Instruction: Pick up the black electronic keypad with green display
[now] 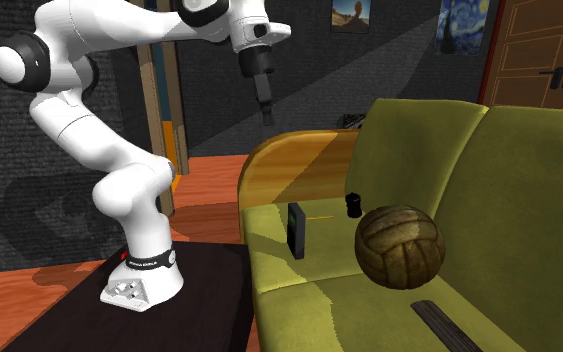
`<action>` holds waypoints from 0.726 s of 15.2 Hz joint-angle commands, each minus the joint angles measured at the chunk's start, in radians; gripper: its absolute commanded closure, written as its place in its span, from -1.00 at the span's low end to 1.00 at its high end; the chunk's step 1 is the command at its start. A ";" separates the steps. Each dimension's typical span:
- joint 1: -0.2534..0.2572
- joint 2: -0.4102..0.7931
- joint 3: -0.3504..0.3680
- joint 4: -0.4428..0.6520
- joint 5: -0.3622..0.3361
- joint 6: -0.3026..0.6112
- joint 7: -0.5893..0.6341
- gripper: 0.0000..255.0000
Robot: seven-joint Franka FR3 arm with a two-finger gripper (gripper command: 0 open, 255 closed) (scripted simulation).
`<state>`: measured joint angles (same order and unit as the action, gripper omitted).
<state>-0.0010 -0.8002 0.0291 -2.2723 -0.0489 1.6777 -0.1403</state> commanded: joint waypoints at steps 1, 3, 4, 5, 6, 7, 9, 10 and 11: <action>0.000 0.000 0.000 0.000 0.000 0.000 0.000 -1.00; -0.020 0.028 0.030 -0.036 0.022 0.033 0.091 -1.00; -0.031 0.044 0.045 -0.052 0.033 0.051 0.135 -1.00; -0.040 0.061 0.059 -0.067 0.045 0.068 0.180 -1.00; -0.049 0.079 0.074 -0.081 0.056 0.086 0.224 -1.00; -0.058 0.098 0.088 -0.093 0.068 0.105 0.269 -1.00; -0.075 0.141 0.116 -0.116 0.092 0.143 0.356 -1.00; -0.083 0.164 0.129 -0.126 0.103 0.162 0.400 -1.00; -0.092 0.189 0.143 -0.134 0.115 0.182 0.443 -1.00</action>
<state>-0.0816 -0.6442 0.1603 -2.4043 0.0560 1.8381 0.2567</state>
